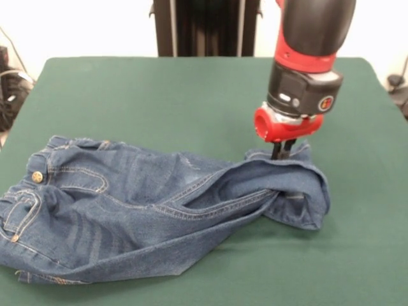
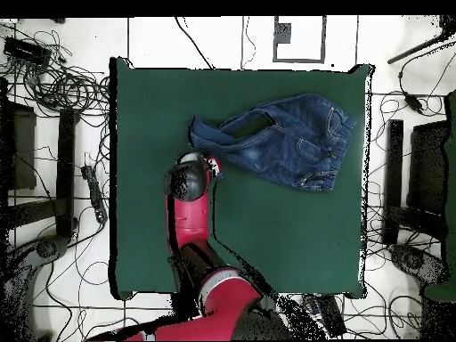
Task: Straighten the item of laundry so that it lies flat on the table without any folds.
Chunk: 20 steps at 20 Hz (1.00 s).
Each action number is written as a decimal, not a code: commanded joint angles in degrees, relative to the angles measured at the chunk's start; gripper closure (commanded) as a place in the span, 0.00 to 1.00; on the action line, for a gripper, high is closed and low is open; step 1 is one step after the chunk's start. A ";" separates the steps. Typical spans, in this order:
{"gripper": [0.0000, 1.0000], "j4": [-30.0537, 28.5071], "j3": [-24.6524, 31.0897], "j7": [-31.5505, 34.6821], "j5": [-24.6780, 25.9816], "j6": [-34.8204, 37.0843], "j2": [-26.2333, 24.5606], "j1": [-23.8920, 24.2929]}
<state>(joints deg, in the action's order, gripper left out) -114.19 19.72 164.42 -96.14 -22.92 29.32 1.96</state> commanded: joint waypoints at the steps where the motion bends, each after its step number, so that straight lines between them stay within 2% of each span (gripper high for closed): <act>1: 1.00 -2.88 13.14 -26.07 -11.42 -9.23 0.36 4.63; 2: 1.00 -2.92 12.99 -26.65 -10.92 -9.48 0.35 4.77; 3: 0.00 -3.52 13.63 -26.73 -10.33 -9.59 0.47 5.55; 9: 0.00 -4.22 14.80 -26.90 -10.24 -9.68 0.73 6.61; 13: 0.00 -4.34 17.81 -27.74 -13.41 -12.26 0.99 7.65; 16: 0.00 -3.76 17.64 -23.86 -12.61 -12.21 1.81 6.74; 20: 0.00 -5.89 26.76 -29.13 -23.32 -17.45 7.93 10.15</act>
<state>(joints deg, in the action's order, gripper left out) -116.25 33.11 151.38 -108.70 -33.41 33.05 10.80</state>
